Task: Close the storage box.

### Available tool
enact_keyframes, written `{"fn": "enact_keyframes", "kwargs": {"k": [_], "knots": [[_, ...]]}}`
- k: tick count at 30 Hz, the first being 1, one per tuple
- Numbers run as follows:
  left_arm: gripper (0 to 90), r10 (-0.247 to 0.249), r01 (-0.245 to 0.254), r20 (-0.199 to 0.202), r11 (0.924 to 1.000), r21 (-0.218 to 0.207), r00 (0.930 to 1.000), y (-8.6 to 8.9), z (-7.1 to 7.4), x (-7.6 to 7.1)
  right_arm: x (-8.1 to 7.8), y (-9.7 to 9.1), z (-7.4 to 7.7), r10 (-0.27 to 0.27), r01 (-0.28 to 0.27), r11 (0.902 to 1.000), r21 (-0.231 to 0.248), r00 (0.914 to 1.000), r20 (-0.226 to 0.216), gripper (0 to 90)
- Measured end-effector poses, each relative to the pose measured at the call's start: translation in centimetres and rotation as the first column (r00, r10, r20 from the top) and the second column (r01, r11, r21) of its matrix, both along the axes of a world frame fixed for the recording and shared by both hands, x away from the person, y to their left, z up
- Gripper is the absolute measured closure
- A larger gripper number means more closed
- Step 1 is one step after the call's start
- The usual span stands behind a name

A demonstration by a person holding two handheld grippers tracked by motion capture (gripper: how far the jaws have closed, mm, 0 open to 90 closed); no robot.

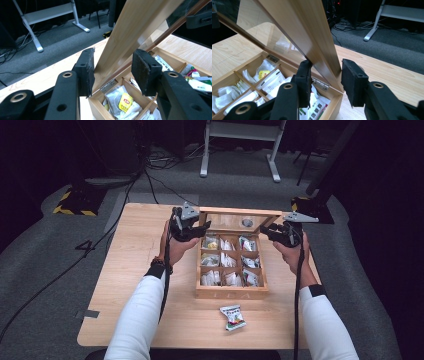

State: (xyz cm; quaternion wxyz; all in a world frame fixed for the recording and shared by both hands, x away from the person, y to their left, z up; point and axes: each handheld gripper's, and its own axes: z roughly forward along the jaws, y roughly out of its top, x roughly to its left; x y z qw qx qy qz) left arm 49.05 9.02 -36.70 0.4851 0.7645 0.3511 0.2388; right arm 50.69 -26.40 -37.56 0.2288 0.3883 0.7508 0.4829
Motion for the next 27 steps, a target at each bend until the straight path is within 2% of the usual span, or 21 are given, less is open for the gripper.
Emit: {"fn": "enact_keyframes", "kwargs": {"k": [15,27], "knots": [[52.6,-0.02,0.02,0.015,0.9994,0.027,0.9997,0.1,-0.2,-2.0,-2.0,-0.4,0.0,0.031,-0.031,0.9995,-0.001,0.9994,0.013,59.2],[51.1,-0.039,0.038,0.033,0.9986,0.037,0.9987,0.2,-0.1,-3.3,-3.2,-0.4,-0.1,0.045,-0.044,0.9985,-0.033,0.9984,0.035,59.3]]}}
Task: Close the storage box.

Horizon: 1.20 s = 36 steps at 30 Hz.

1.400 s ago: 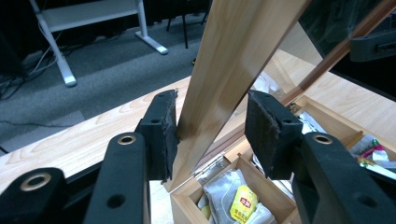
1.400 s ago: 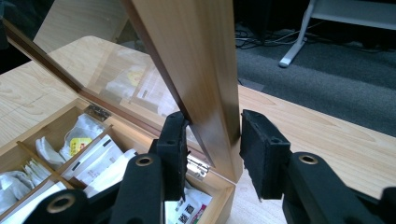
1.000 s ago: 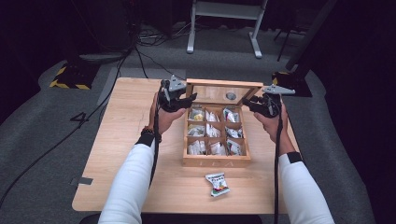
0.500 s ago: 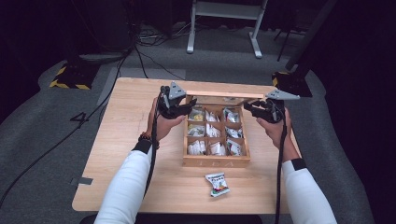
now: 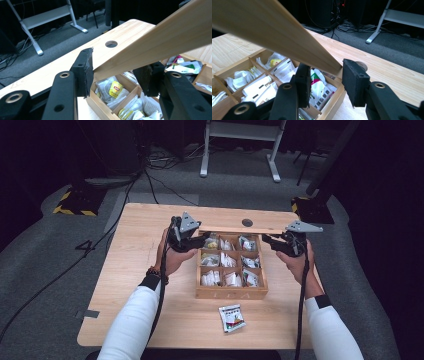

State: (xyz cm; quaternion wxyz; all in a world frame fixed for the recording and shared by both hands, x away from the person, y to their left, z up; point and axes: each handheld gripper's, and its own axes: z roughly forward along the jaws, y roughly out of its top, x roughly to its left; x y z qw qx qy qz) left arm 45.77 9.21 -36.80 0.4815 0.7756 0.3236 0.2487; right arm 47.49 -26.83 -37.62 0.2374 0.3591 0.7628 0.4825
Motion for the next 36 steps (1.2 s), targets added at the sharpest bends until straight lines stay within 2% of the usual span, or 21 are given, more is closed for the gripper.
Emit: {"fn": "enact_keyframes", "kwargs": {"k": [6,9,14,19,34,36], "knots": [[50.5,-0.01,0.009,0.006,0.9999,0.007,0.9999,0.1,0.1,-0.6,-0.4,-0.1,0.0,0.007,-0.007,1.0,-0.002,1.0,-0.002,59.5],[50.2,-0.012,0.012,0.009,0.9999,0.003,0.9999,0.2,0.1,-0.8,-0.7,-0.3,0.1,0.018,-0.018,0.9997,0.014,0.9998,0.003,58.5],[49.8,-0.026,0.026,0.008,0.9995,0.018,0.9996,0.2,0.0,-1.1,-1.2,-0.3,0.1,0.025,-0.025,0.9997,-0.002,0.9997,0.005,58.6],[49.3,-0.028,0.029,-0.008,0.9996,0.009,0.9996,0.4,-0.2,-1.6,-1.8,-0.4,0.0,0.024,-0.024,0.9997,-0.009,0.9997,-0.004,59.5],[46.5,-0.05,0.05,-0.018,0.9988,-0.001,0.9986,0.7,-1.0,-2.7,-3.3,-0.7,-0.2,0.048,-0.048,0.9987,-0.013,0.9988,0.006,58.7],[44.1,-0.058,0.058,-0.028,0.9983,-0.008,0.9979,0.7,-1.1,-2.8,-3.4,-0.7,-0.3,0.051,-0.051,0.9986,-0.016,0.9987,0.005,58.5]]}}
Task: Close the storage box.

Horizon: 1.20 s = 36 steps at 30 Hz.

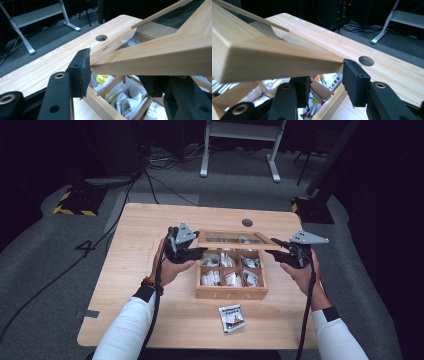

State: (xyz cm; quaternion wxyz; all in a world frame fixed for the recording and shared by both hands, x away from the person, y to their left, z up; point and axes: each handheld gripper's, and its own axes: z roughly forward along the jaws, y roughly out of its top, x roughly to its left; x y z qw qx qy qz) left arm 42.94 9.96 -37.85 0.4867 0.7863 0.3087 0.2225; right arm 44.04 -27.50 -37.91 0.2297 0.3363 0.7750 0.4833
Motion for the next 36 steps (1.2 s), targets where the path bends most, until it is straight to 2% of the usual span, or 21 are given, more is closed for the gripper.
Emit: {"fn": "enact_keyframes", "kwargs": {"k": [3,20,28,36], "knots": [[43.0,-0.008,0.008,-0.004,1.0,0.004,1.0,0.0,-0.1,-0.3,-0.3,0.0,-0.2,0.006,-0.006,0.9999,-0.015,1.0,-0.003,58.2],[40.4,-0.03,0.03,-0.005,0.9994,0.019,0.9995,0.4,-0.7,-2.0,-2.1,-0.2,-0.5,0.032,-0.031,0.9991,-0.027,0.9995,0.008,56.1],[40.4,-0.036,0.036,-0.015,0.999,0.026,0.9993,0.3,-1.4,-2.6,-2.9,-0.2,-0.9,0.041,-0.041,0.9985,-0.038,0.9992,0.002,53.5],[40.4,-0.045,0.047,-0.03,0.9969,0.063,0.9985,0.3,-2.1,-3.1,-3.7,-0.2,-1.5,0.058,-0.058,0.9961,-0.067,0.9983,-0.013,51.2]]}}
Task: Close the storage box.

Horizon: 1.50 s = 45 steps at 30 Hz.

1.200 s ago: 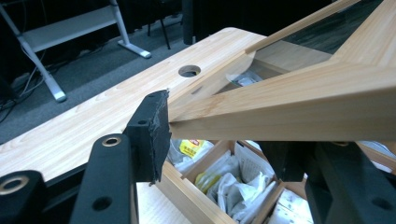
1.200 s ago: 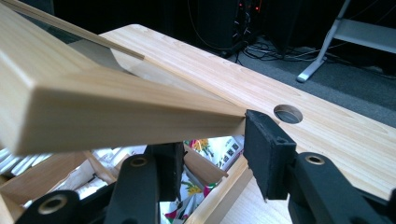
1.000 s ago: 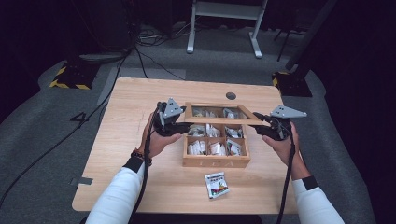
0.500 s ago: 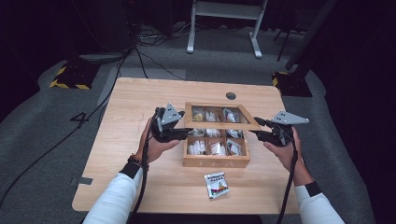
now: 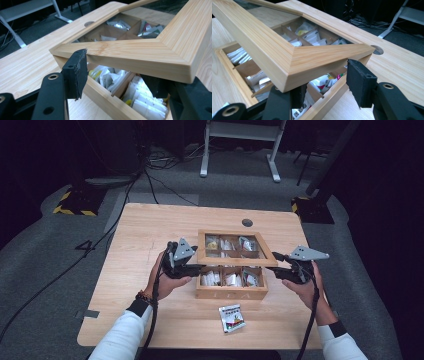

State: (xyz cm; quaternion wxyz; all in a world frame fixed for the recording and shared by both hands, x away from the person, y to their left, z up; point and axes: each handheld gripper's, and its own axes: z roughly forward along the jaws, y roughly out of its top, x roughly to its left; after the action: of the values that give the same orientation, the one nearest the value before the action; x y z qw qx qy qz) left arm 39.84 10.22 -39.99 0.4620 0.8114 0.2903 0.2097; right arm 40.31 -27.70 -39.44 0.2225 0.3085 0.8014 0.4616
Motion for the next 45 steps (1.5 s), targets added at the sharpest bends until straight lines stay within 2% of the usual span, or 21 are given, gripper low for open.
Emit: {"fn": "enact_keyframes", "kwargs": {"k": [10,12,20,25,35,39,44,45], "knots": [[38.0,-0.026,0.027,-0.035,0.9992,0.028,0.999,0.1,-0.8,-0.3,-0.6,0.2,-0.7,0.007,-0.008,0.9988,-0.048,0.9999,-0.015,48.9],[34.7,-0.038,0.039,-0.041,0.9986,0.036,0.9984,0.1,-0.9,-0.4,-0.6,0.2,-0.9,0.014,-0.015,0.9984,-0.055,0.9997,-0.022,47.7],[32.9,-0.046,0.05,-0.059,0.9965,0.066,0.9972,-0.1,-1.6,-0.8,-0.9,0.3,-1.7,0.037,-0.04,0.9974,-0.06,0.9978,-0.054,43.7],[32.7,-0.053,0.059,-0.07,0.9943,0.089,0.9961,-0.2,-2.0,-0.9,-1.4,0.3,-2.0,0.069,-0.074,0.9964,-0.043,0.9931,-0.095,39.8],[32.8,-0.052,0.062,-0.085,0.9919,0.111,0.995,-0.3,-2.7,-1.2,-2.0,0.1,-2.3,0.075,-0.08,0.9955,-0.05,0.9921,-0.101,37.7],[31.8,-0.066,0.078,-0.097,0.9886,0.128,0.9931,-0.2,-3.1,-1.4,-2.3,0.2,-2.7,0.082,-0.089,0.9939,-0.066,0.9912,-0.105,34.4],[31.8,-0.07,0.084,-0.102,0.9867,0.139,0.9923,-0.2,-3.2,-1.5,-2.4,0.2,-2.8,0.08,-0.087,0.994,-0.066,0.9913,-0.104,34.5],[30.6,-0.085,0.1,-0.116,0.9861,0.133,0.9896,0.0,-3.3,-1.7,-2.5,0.3,-3.0,0.08,-0.088,0.9937,-0.07,0.9914,-0.103,34.0]]}}
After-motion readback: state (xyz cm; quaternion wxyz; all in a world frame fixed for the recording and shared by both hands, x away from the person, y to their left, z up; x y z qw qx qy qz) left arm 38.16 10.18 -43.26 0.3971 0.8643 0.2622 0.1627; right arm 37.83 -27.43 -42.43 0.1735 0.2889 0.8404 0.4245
